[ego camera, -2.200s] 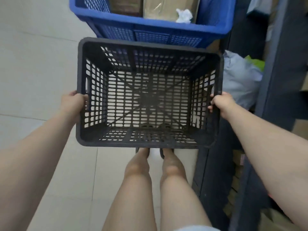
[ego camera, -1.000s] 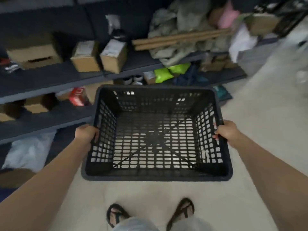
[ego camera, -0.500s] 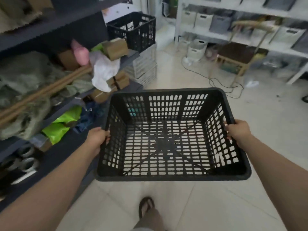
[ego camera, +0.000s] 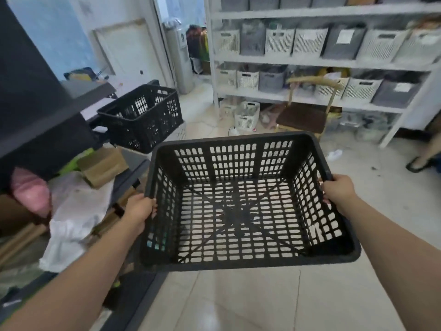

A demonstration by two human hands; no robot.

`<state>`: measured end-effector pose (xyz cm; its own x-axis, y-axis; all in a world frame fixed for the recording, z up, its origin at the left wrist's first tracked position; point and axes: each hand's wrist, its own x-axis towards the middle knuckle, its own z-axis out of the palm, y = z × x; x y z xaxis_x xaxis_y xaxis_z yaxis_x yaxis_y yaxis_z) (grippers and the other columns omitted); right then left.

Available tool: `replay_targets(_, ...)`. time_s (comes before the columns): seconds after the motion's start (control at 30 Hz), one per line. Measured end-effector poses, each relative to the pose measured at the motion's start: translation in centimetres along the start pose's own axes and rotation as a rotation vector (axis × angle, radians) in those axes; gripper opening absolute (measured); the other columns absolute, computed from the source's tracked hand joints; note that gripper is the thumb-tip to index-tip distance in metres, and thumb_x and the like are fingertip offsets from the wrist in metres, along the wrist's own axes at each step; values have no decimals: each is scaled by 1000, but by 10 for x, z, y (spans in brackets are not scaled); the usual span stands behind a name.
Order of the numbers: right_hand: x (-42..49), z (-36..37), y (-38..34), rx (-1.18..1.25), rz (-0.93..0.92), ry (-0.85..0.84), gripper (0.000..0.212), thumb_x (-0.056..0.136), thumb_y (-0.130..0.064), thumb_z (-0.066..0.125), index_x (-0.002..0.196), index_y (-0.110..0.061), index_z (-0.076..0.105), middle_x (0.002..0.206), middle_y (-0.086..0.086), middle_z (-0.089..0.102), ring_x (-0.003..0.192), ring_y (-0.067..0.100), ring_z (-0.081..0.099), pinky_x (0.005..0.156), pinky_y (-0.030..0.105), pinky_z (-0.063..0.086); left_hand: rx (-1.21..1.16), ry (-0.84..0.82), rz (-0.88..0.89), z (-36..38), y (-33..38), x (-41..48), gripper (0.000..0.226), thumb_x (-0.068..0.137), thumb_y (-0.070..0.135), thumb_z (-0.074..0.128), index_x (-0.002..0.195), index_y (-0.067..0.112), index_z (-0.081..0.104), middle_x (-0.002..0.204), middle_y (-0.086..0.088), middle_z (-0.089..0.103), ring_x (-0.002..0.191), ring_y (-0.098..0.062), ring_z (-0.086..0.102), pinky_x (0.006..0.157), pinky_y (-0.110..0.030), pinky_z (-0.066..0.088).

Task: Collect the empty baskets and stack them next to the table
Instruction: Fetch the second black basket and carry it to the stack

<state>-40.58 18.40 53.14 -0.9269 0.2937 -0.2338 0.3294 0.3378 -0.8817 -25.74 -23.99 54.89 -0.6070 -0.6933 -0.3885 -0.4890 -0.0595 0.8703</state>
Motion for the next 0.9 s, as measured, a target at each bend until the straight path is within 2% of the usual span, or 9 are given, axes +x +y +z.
replay_targets(0.07, 43, 4, -20, 20, -19, 7, 14, 83, 2, 53, 85, -7, 63, 62, 11, 55, 48, 25, 51, 29, 18, 39, 32, 1, 51, 28, 32, 25, 26, 93, -2, 45, 71, 5, 54, 59, -12, 49, 49, -22, 44, 39, -23, 38)
replay_targets(0.17, 114, 16, -52, 24, -57, -9, 14, 84, 2, 53, 86, -8, 62, 61, 10, 53, 48, 25, 49, 28, 18, 37, 38, 25, 90, 70, 74, 71, 20, 94, 1, 45, 79, 0, 57, 59, -13, 49, 51, -22, 44, 48, -29, 36)
replay_targets(0.27, 188, 39, -91, 33, -89, -72, 15, 87, 0, 53, 92, -11, 61, 66, 9, 53, 54, 23, 49, 28, 15, 36, -13, 84, 111, 106, 110, 116, 15, 94, 2, 46, 88, -2, 59, 61, -13, 51, 52, -23, 45, 49, -31, 38)
replay_targets(0.33, 237, 59, -125, 8, -116, -130, 13, 90, -4, 53, 94, -12, 62, 67, 7, 53, 54, 21, 48, 30, 18, 38, -62, 146, 92, 121, 132, 141, 16, 93, 2, 48, 83, 1, 60, 62, -12, 54, 52, -22, 49, 50, -31, 41)
replay_targets(0.5, 338, 129, -227, -40, -277, -277, 13, 89, -5, 53, 95, -9, 64, 66, 8, 53, 52, 20, 47, 38, 25, 39, -62, 337, 144, 129, 189, 196, 20, 90, 4, 52, 72, 3, 62, 49, -6, 56, 47, -20, 52, 46, -30, 45)
replay_targets(0.57, 367, 166, -270, -49, -325, -336, 11, 89, -7, 54, 95, -10, 63, 69, 8, 54, 56, 22, 50, 40, 27, 41, -86, 410, 137, 122, 213, 219, 18, 91, 7, 53, 75, 7, 61, 61, -9, 58, 54, -21, 55, 56, -35, 52)
replay_targets(0.63, 390, 209, -313, -51, -359, -390, 10, 88, -5, 54, 92, -11, 61, 70, 9, 55, 57, 22, 51, 35, 24, 43, -111, 473, 133, 112, 238, 247, 18, 90, 8, 54, 74, 11, 59, 65, -10, 58, 57, -22, 55, 64, -38, 54)
replay_targets(0.77, 426, 298, -381, -11, -385, -461, 15, 87, -5, 51, 76, -9, 59, 58, 9, 52, 46, 21, 46, 33, 20, 37, -144, 666, 166, 90, 276, 313, 21, 84, 1, 55, 64, 6, 56, 57, -12, 54, 47, -24, 48, 48, -28, 44)
replay_targets(0.9, 465, 395, -443, 18, -402, -500, 20, 85, 0, 48, 72, -11, 58, 59, 11, 52, 45, 20, 45, 34, 20, 41, -101, 816, 132, 80, 311, 393, 10, 78, 6, 50, 72, 0, 56, 57, -14, 50, 48, -28, 47, 47, -28, 40)
